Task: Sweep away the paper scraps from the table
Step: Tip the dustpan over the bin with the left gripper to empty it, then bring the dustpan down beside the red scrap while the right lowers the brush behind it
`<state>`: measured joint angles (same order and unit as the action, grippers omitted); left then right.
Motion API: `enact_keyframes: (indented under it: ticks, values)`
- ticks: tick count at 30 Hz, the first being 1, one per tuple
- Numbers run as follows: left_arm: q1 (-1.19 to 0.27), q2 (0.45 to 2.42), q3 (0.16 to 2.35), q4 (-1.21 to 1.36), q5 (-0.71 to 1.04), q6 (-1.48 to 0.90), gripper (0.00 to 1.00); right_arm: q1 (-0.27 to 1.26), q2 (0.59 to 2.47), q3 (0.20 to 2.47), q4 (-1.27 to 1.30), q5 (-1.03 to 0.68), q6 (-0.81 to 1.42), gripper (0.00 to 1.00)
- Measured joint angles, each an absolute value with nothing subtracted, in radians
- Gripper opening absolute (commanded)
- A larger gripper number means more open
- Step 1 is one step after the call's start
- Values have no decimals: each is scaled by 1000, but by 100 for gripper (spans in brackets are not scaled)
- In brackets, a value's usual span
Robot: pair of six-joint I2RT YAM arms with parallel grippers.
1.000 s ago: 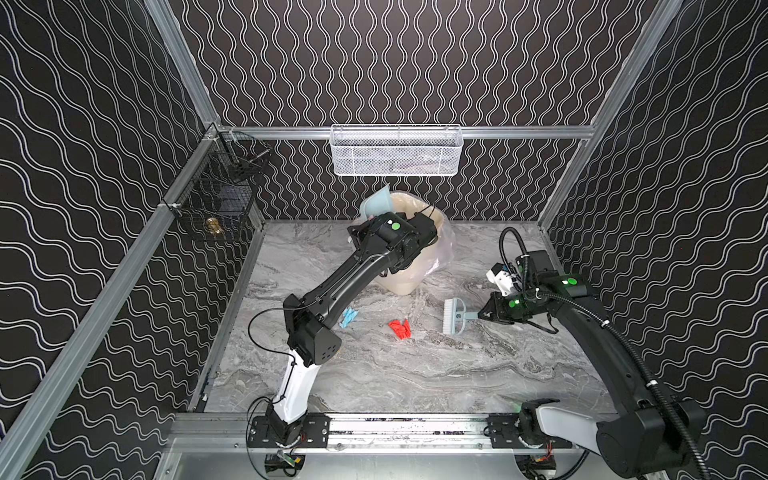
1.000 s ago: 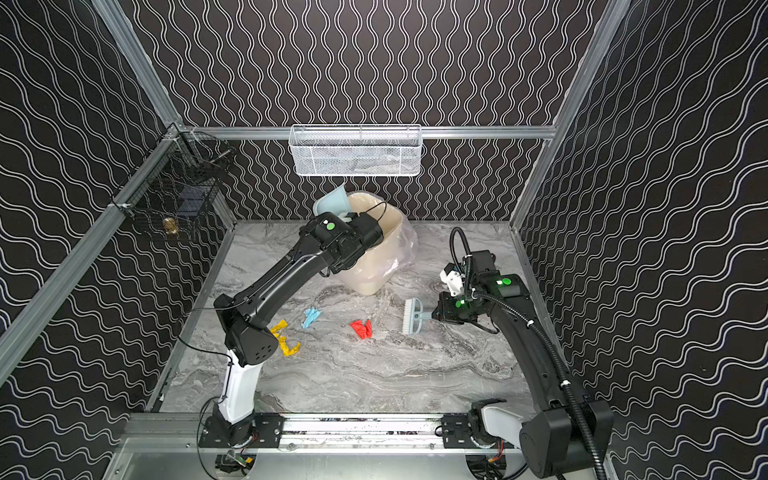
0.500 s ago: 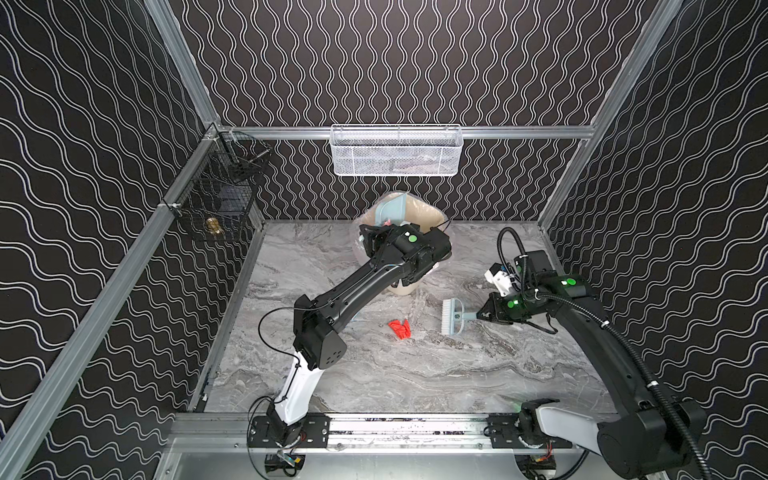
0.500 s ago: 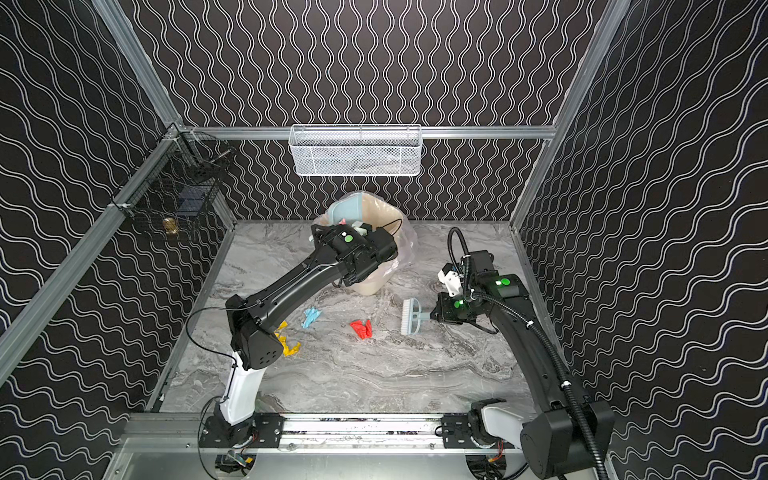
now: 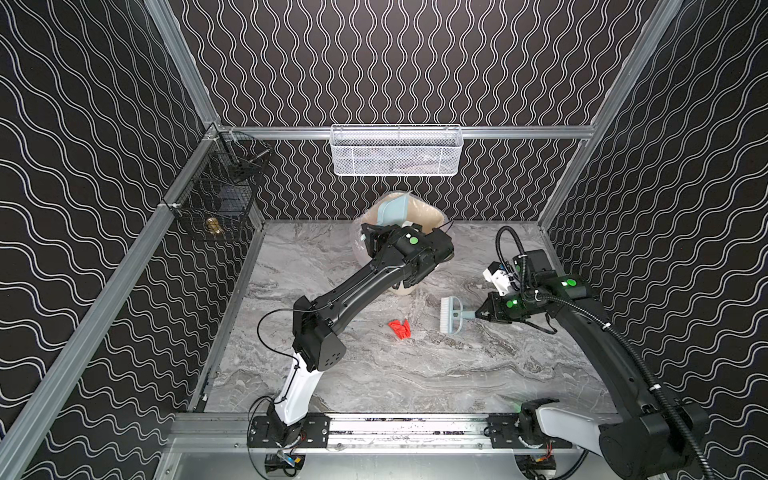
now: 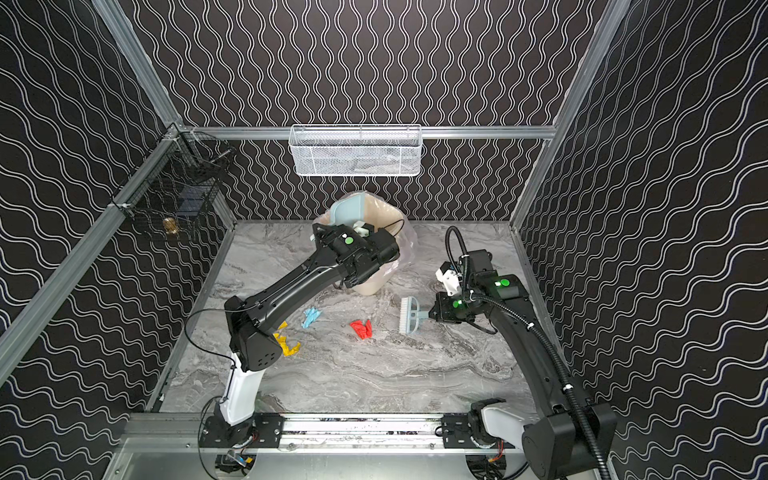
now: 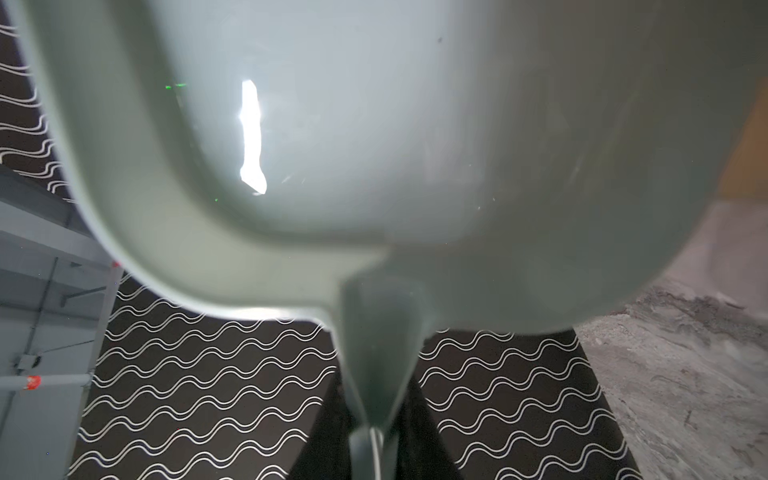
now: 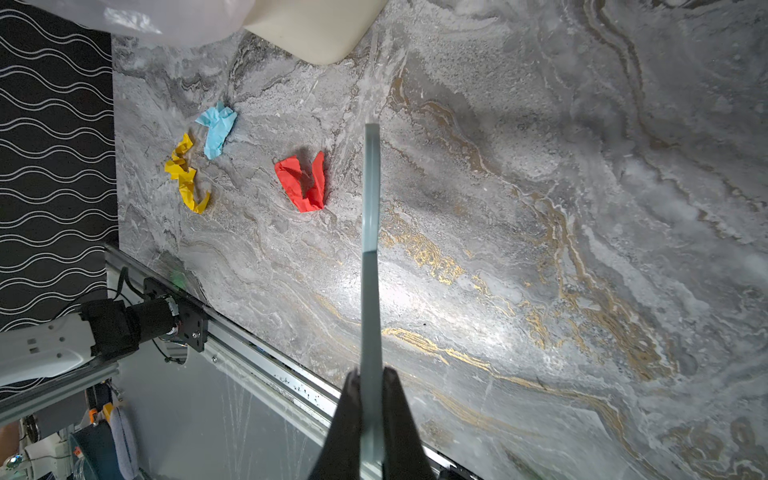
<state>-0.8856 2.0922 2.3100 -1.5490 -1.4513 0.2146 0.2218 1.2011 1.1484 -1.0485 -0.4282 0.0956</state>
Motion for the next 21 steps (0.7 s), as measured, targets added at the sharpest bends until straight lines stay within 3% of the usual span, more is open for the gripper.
enact_keyframes:
  ticks: [7,21]
  values:
    - [-884,2028,2379,-1547,-1304,136,0,232,1199,1148,-1025,-438,105,0]
    - [-884,1702,2079,-1470,-695,-101,0,247,1058,954,-882,-574,315,0]
